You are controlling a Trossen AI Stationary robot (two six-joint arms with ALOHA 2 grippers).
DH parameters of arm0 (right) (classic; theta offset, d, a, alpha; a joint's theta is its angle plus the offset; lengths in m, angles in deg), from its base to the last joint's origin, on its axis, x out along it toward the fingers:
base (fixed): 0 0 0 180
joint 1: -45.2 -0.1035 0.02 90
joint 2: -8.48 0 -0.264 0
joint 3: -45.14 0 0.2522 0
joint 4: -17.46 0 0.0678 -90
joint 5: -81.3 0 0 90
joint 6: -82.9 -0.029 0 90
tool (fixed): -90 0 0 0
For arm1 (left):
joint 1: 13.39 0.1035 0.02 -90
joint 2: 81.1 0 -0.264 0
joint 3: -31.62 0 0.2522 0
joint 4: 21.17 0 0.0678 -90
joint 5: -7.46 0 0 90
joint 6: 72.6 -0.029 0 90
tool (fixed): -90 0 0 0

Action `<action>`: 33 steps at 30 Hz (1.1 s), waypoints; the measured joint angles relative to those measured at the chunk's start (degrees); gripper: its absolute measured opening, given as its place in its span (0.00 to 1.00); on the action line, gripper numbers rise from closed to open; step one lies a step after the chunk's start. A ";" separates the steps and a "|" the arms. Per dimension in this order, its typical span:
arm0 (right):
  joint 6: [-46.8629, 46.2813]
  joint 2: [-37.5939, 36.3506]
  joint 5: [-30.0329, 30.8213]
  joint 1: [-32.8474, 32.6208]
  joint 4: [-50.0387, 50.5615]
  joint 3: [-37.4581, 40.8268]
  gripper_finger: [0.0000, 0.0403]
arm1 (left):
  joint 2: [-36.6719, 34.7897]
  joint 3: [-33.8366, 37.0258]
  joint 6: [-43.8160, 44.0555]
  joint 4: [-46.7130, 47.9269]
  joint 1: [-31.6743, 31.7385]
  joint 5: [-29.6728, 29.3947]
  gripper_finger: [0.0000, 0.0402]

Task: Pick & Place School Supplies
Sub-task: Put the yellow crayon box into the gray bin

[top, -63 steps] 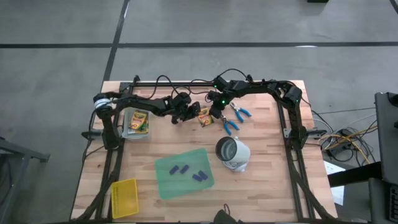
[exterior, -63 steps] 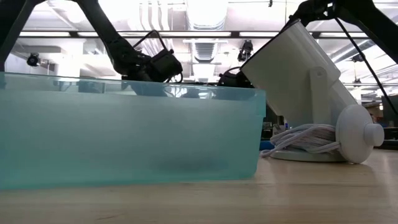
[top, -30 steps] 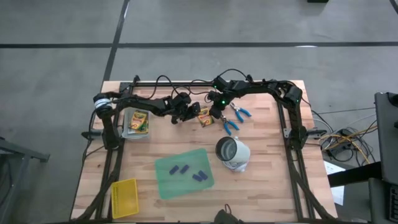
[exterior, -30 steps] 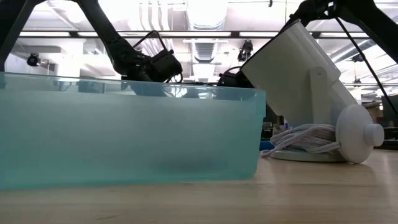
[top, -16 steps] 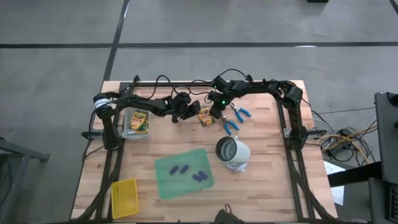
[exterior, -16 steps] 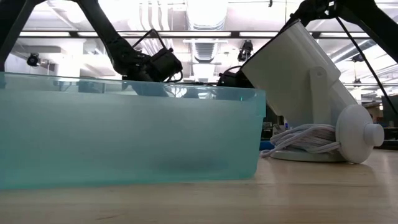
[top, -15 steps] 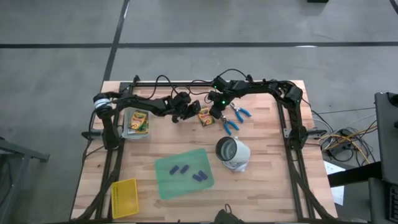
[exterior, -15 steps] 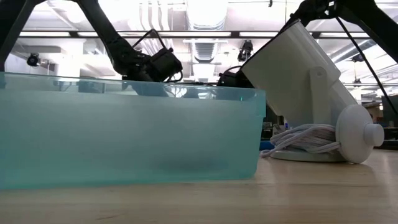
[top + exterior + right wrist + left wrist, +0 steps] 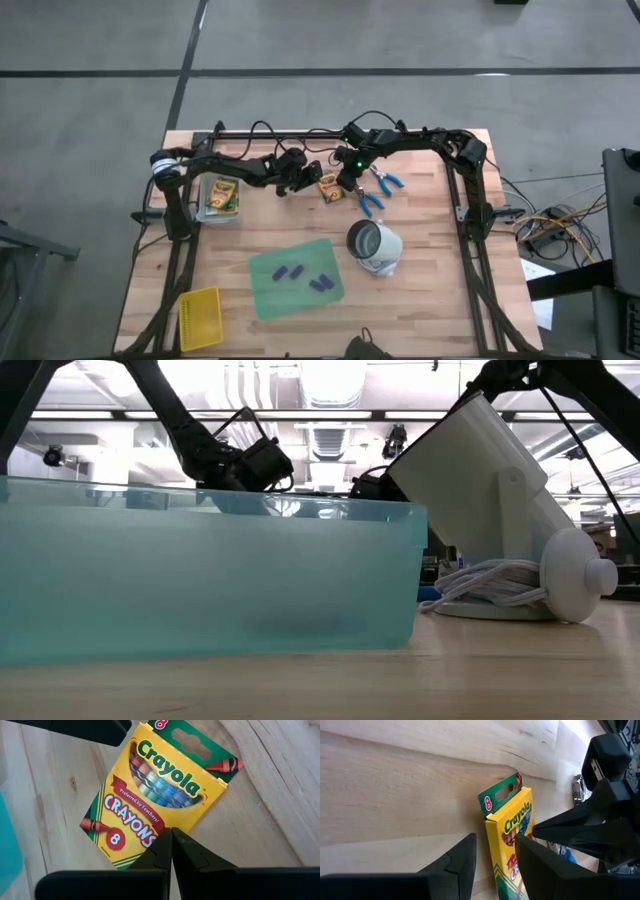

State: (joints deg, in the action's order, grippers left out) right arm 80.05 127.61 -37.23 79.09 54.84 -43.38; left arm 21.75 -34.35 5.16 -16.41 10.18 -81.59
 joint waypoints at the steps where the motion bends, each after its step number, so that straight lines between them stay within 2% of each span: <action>1: 0.00 0.00 0.00 0.01 0.00 0.00 0.02 | 0.02 0.00 0.00 0.00 0.00 -0.02 0.35; 14: 0.00 0.04 0.02 0.02 -0.04 0.02 0.02 | 0.00 -0.08 0.54 -0.04 -0.15 -0.14 0.35; 22: 0.00 0.04 0.04 0.02 -0.08 0.02 0.02 | 0.02 -0.40 -8.19 -1.29 -0.38 -0.46 0.35; 28: 0.00 0.04 0.04 0.02 -0.09 0.02 0.02 | 0.46 0.13 -8.26 -1.35 -0.42 -0.43 0.35; 30: 0.00 0.04 0.05 0.02 -0.10 0.02 0.02 | 1.42 -0.04 -8.64 -1.39 -0.42 0.64 0.35; 33: 0.02 0.04 0.08 0.02 -0.18 0.02 0.02 | 4.20 -1.12 -13.73 -2.36 -0.45 4.86 0.35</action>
State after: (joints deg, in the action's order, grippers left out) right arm 80.07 127.66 -37.15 79.12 54.65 -43.36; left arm 25.95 -35.47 -8.57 -18.77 9.73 -76.72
